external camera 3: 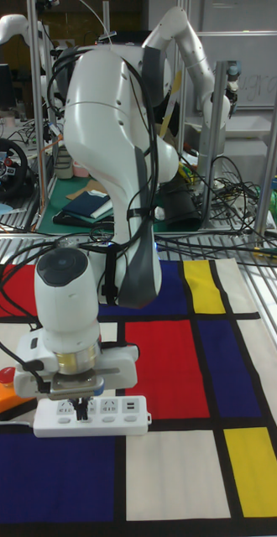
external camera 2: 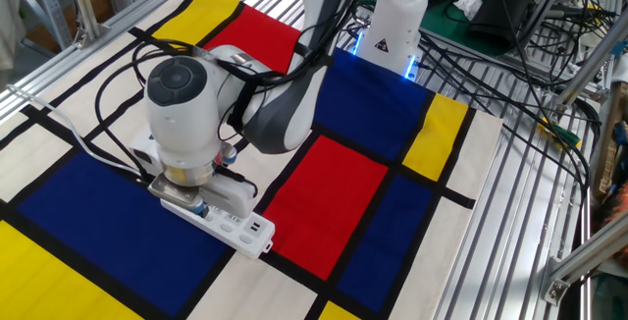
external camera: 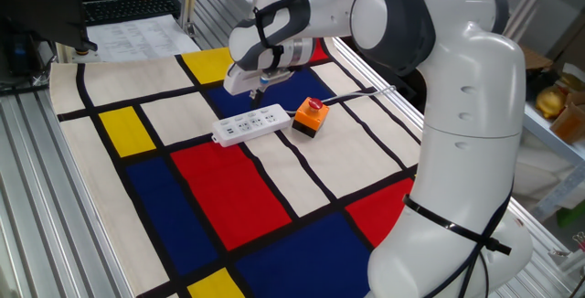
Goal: Turn on the power strip by pressing the button
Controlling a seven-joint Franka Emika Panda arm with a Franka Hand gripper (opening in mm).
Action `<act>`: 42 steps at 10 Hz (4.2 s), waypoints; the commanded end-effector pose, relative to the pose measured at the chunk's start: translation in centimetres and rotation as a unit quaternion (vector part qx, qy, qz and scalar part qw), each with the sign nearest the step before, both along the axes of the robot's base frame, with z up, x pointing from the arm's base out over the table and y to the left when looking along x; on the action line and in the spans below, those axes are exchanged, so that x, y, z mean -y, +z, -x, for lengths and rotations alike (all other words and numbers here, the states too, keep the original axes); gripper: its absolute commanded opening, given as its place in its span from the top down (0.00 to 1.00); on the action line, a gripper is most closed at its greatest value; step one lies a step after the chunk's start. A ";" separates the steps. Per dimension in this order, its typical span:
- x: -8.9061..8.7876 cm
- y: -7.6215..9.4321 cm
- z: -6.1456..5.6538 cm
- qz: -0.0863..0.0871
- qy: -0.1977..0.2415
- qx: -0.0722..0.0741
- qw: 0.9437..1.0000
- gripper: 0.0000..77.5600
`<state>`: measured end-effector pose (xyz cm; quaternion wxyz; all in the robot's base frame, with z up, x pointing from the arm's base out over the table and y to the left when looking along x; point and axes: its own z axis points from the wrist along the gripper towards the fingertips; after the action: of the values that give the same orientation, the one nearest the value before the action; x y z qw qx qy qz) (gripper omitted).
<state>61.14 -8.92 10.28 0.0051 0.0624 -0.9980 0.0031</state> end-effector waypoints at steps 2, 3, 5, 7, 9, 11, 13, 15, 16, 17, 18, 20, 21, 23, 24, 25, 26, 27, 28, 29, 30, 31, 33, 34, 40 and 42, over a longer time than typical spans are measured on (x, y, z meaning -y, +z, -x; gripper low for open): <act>0.3 0.4 -1.1 0.013 -0.003 0.046 0.999 1.00; 0.4 0.4 -1.1 0.016 -0.001 0.046 0.999 1.00; 0.4 0.4 -1.1 0.016 0.001 0.044 0.999 1.00; 0.1 0.0 -0.7 0.016 0.001 0.015 1.000 1.00; -0.4 -0.7 0.1 0.016 -0.004 0.022 1.000 1.00; -0.4 -0.7 0.1 0.016 -0.003 0.026 1.000 1.00; -0.3 -0.6 -0.1 0.016 -0.002 0.027 1.000 1.00; -0.3 -0.6 -0.1 0.019 0.000 0.026 0.999 1.00; -0.3 -0.6 -0.1 0.019 0.001 0.025 1.000 1.00; -0.3 -0.7 0.0 0.019 0.001 0.025 1.000 1.00; -0.3 -0.7 0.1 0.020 0.002 0.024 1.000 1.00; -0.4 -0.8 0.2 0.020 0.001 0.022 1.000 1.00; -0.4 -0.9 0.3 0.020 0.001 0.023 1.000 1.00; -0.6 -1.1 0.5 0.022 0.001 0.022 1.000 1.00; -0.6 -1.2 0.6 0.025 0.000 0.022 0.999 1.00; -0.6 -1.3 0.7 0.025 0.000 0.022 0.999 1.00; -0.6 -1.3 0.7 0.025 0.001 0.022 0.999 1.00; -0.6 -1.3 0.7 0.025 0.000 0.023 0.999 1.00; -0.5 -1.1 0.5 0.024 0.000 0.028 0.999 1.00; -0.4 -1.0 0.3 0.023 0.001 0.029 0.999 1.00; -0.2 -0.6 0.0 0.023 0.004 0.029 0.999 1.00; -0.2 -0.4 -0.2 0.023 0.006 0.028 0.999 1.00; -0.2 -0.5 -0.2 0.023 0.006 0.027 0.999 1.00; -0.3 -0.8 0.1 0.023 0.006 0.025 0.999 1.00; -0.6 -1.2 0.6 0.023 0.005 0.025 0.999 1.00; -0.6 -1.2 0.6 0.023 0.004 0.025 0.999 1.00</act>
<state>60.53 -8.34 9.01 -0.0177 0.0670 -0.9972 0.0274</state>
